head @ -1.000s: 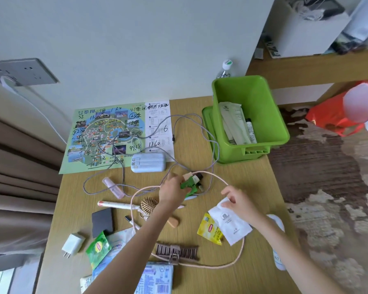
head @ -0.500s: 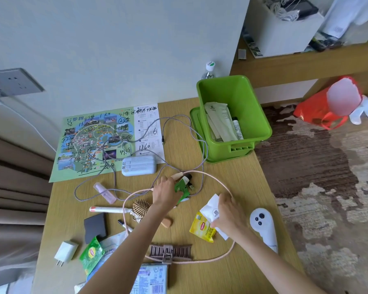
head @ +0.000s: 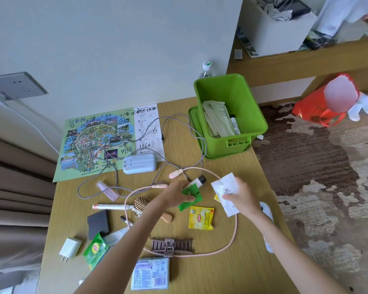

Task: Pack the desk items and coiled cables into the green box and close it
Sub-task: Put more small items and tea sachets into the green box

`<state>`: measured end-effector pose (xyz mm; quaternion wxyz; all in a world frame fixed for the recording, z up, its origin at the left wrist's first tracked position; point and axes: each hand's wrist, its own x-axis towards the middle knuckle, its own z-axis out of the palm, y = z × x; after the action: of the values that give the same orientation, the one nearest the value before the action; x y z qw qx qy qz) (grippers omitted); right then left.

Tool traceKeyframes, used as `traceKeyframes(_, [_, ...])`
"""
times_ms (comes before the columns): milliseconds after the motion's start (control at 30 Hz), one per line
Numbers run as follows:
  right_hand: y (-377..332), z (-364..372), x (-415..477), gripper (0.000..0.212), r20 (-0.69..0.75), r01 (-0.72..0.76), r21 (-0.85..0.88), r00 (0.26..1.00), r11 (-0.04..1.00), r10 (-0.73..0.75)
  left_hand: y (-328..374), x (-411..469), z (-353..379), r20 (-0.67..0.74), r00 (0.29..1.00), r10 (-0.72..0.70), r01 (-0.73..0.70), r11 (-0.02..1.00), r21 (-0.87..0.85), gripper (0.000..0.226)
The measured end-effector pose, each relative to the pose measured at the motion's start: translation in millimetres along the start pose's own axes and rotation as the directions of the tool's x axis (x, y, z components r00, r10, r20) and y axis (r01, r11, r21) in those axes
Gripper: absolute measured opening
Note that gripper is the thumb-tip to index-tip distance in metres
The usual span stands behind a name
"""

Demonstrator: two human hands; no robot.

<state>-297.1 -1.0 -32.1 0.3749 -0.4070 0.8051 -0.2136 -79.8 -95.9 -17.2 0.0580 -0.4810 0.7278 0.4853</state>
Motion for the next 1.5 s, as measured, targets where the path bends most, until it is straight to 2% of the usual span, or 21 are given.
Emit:
traceKeyframes(100, [4,-12,-8,0.045,-0.079,-0.019,0.012,0.997,1.0,0.02,7,-6,22,0.156,0.987,0.034,-0.057,0.987,0.147,0.043])
traceKeyframes(233, [12,-16,-25,0.05,-0.099,-0.017,0.026,0.995,1.0,0.019,8,-11,54,0.197,0.979,0.054,-0.117,0.939,0.323,0.054])
traceKeyframes(400, [20,-11,-40,0.043,-0.074,-0.036,0.012,0.997,0.999,0.037,0,-15,76,0.069,0.988,0.141,-0.156,0.825,0.542,0.049])
traceKeyframes(567, [20,-3,-46,0.046,-0.069,-0.035,0.053,0.997,0.998,0.039,-7,-9,77,-0.04,0.991,0.131,-0.09,0.842,0.533,0.066])
traceKeyframes(600, [20,-3,-47,0.045,-0.068,-0.035,0.059,0.997,0.998,0.039,-8,-8,76,-0.056,0.992,0.11,-0.063,0.841,0.537,0.065])
traceKeyframes(700, [15,-1,-48,0.044,-0.055,-0.013,0.122,0.998,0.992,0.02,-10,-4,74,-0.083,0.994,0.076,-0.013,0.812,0.583,0.042])
traceKeyframes(767, [9,-3,-48,0.039,-0.055,0.013,0.163,0.998,0.987,-0.004,-12,-4,72,-0.074,0.996,0.04,0.01,0.815,0.579,0.042])
traceKeyframes(833, [-3,-7,-45,0.037,-0.07,0.054,0.177,0.997,0.983,-0.042,-15,-5,66,-0.06,0.998,-0.022,0.049,0.872,0.487,0.052])
traceKeyframes(900, [-19,-14,-41,0.041,-0.099,0.107,0.161,0.991,0.981,-0.092,-11,-9,53,-0.06,0.995,-0.083,0.096,0.955,0.282,0.054])
traceKeyframes(1000, [-50,-29,-33,0.041,-0.128,0.216,0.177,0.972,0.96,-0.195,8,-11,20,-0.124,0.991,-0.049,0.047,0.999,-0.02,0.032])
traceKeyframes(1067, [-75,-43,-29,0.037,-0.147,0.297,0.202,0.951,0.933,-0.271,28,-14,-10,-0.209,0.977,-0.032,-0.008,0.982,-0.19,0.019])
traceKeyframes(1133, [-99,-55,-23,0.021,-0.161,0.346,0.24,0.936,0.907,-0.314,47,-16,-40,-0.242,0.97,-0.037,-0.056,0.929,-0.367,0.015])
traceKeyframes(1200, [-122,-69,-14,0.032,-0.198,0.377,0.262,0.922,0.888,-0.333,64,-18,-66,-0.264,0.965,-0.005,-0.136,0.847,-0.513,0.01])
traceKeyframes(1267, [-140,-83,3,0.022,-0.238,0.42,0.275,0.901,0.865,-0.362,80,-16,-87,-0.321,0.947,0.026,-0.216,0.791,-0.573,0.009])
traceKeyframes(1333, [-155,-98,25,0.02,-0.303,0.419,0.259,0.891,0.87,-0.339,95,-9,-105,-0.39,0.921,0.028,-0.273,0.759,-0.591,0.008])
traceKeyframes(1500, [-163,-120,85,0.018,-0.383,0.258,0.199,0.909,0.945,-0.167,118,21,-134,-0.515,0.856,-0.03,-0.322,0.75,-0.579,0.006])
